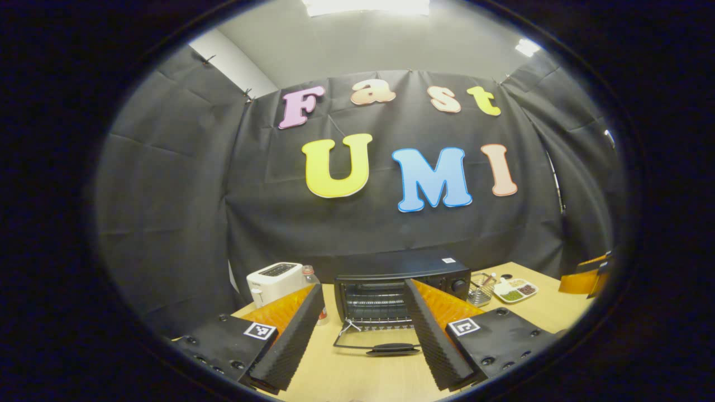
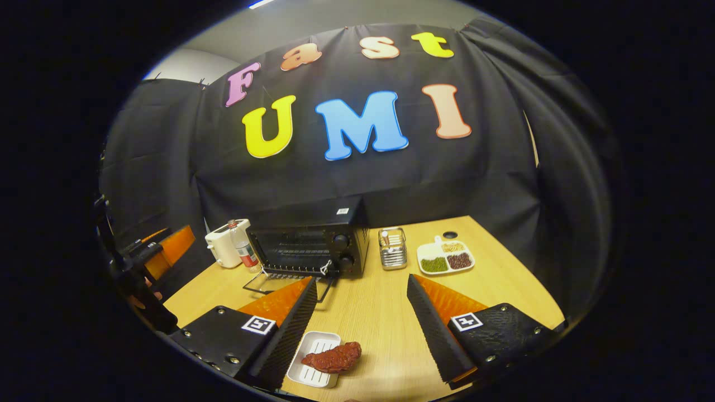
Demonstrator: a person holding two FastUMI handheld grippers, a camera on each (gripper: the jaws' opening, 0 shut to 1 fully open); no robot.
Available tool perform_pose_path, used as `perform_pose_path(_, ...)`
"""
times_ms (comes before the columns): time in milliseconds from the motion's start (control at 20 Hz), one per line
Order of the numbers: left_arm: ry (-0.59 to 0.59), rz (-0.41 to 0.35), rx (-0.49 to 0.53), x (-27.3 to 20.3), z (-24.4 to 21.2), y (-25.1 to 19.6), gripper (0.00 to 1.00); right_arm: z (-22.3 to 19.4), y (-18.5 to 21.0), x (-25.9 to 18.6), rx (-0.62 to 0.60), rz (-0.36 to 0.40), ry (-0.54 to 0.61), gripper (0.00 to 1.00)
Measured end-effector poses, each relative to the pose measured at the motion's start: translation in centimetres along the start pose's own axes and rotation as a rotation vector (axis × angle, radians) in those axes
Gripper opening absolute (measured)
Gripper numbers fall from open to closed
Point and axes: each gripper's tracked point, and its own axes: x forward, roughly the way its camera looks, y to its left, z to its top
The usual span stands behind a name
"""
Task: Open the electric oven with the left hand, put the food in, and close the electric oven.
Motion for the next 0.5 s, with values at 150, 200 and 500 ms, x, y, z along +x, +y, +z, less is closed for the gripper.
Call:
perform_pose_path(150,-0.004,0.021,-0.010,-1.2,0.4,1.0,0.99,-2.0,-0.1,0.8,0.058,0.007,0.066,0.98)
perform_pose_path(200,0.000,0.027,-0.007,-1.3,0.3,1.2,1.00,-2.8,-0.1,1.1,0.080,0.014,0.092,0.98)
perform_pose_path(500,-0.004,0.061,-0.003,-2.0,0.6,3.0,1.00,-7.5,0.3,2.3,0.213,0.030,0.259,0.98)
